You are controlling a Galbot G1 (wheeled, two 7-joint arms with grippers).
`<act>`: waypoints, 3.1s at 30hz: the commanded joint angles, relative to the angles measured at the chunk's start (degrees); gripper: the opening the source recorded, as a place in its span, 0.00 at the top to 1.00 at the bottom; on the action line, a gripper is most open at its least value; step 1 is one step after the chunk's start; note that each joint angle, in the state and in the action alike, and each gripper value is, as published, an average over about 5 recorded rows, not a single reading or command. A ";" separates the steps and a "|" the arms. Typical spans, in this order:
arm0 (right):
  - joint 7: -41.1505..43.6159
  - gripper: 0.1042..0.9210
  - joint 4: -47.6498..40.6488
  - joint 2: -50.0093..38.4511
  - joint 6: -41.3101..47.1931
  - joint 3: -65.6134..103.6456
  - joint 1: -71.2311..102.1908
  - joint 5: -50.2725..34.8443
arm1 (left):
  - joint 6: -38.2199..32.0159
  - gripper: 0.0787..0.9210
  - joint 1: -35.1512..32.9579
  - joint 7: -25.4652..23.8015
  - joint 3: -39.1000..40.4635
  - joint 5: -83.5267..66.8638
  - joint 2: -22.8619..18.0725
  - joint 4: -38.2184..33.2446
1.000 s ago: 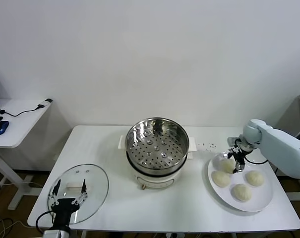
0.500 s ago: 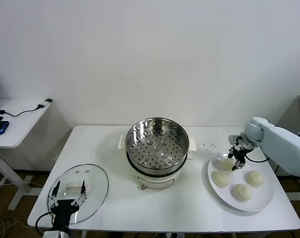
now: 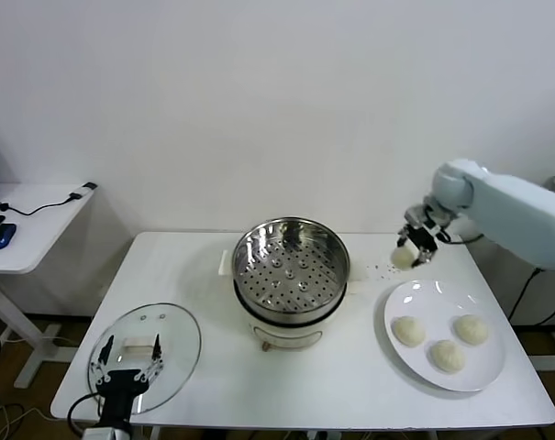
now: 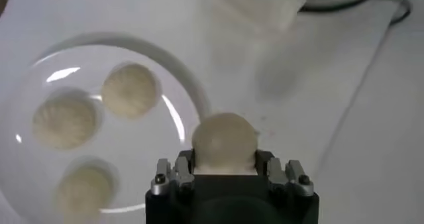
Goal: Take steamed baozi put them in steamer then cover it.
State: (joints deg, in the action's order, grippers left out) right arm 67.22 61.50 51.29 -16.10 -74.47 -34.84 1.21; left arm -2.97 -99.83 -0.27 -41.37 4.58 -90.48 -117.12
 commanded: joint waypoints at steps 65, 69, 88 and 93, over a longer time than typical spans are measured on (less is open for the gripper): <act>-5.20 0.12 11.65 6.17 -5.62 -5.17 -9.90 -1.85 | 1.31 0.12 -2.35 1.74 0.71 0.03 0.54 -1.22; -8.78 0.12 15.17 -0.31 7.65 -15.76 -17.70 -18.10 | 1.10 0.12 -2.95 1.75 0.74 -0.01 0.61 -1.78; -10.73 0.12 23.73 -26.97 35.53 -15.53 -0.56 -28.63 | 0.56 0.12 -3.71 1.25 0.67 -0.93 0.61 -3.27; -8.71 0.12 22.04 -26.70 33.76 -5.71 12.18 -20.69 | 0.77 0.12 -3.58 1.30 0.73 -0.72 0.50 -2.96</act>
State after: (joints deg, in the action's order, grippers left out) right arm 56.07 81.99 32.12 12.43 -88.85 -38.19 -23.68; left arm -2.32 -103.41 1.03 -40.71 3.79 -89.87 -120.29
